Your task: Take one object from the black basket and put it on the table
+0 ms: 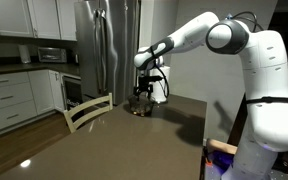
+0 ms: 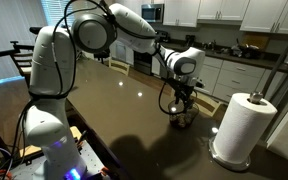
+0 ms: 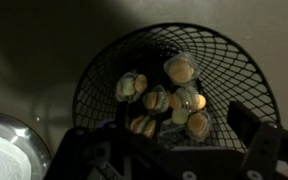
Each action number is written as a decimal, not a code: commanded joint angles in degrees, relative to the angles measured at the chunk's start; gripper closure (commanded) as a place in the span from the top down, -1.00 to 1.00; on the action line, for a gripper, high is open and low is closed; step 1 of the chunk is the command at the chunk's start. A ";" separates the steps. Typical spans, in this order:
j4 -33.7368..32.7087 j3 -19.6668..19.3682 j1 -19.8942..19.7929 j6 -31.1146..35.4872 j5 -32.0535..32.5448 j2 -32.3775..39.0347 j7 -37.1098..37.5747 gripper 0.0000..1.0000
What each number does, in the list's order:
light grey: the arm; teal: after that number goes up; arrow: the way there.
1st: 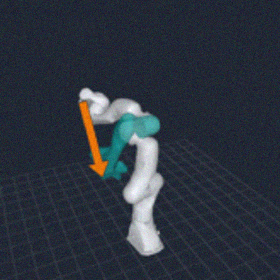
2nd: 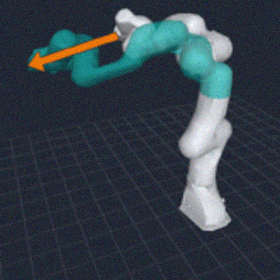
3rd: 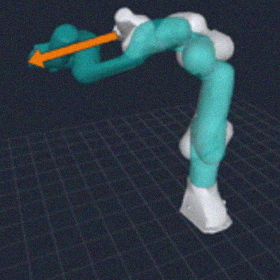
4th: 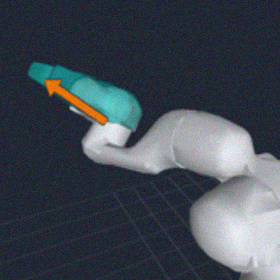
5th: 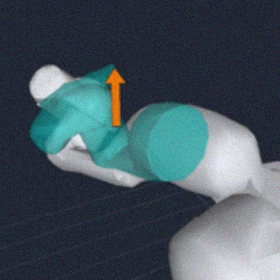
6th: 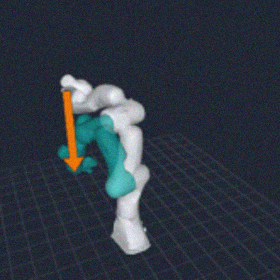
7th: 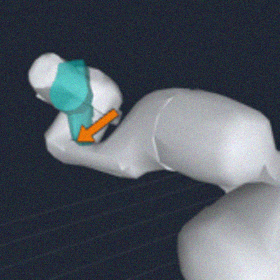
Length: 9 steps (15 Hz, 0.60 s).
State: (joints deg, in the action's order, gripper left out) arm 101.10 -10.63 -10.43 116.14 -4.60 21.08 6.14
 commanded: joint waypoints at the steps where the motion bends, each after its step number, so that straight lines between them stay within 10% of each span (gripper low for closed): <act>1: -5.44 0.43 -1.72 -5.54 -1.88 4.70 0.60 1.00; 9: -8.33 1.31 -1.98 -6.29 -3.34 7.50 0.19 1.00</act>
State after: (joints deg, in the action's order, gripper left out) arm 94.63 -10.33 -11.86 109.60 -6.53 27.82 6.14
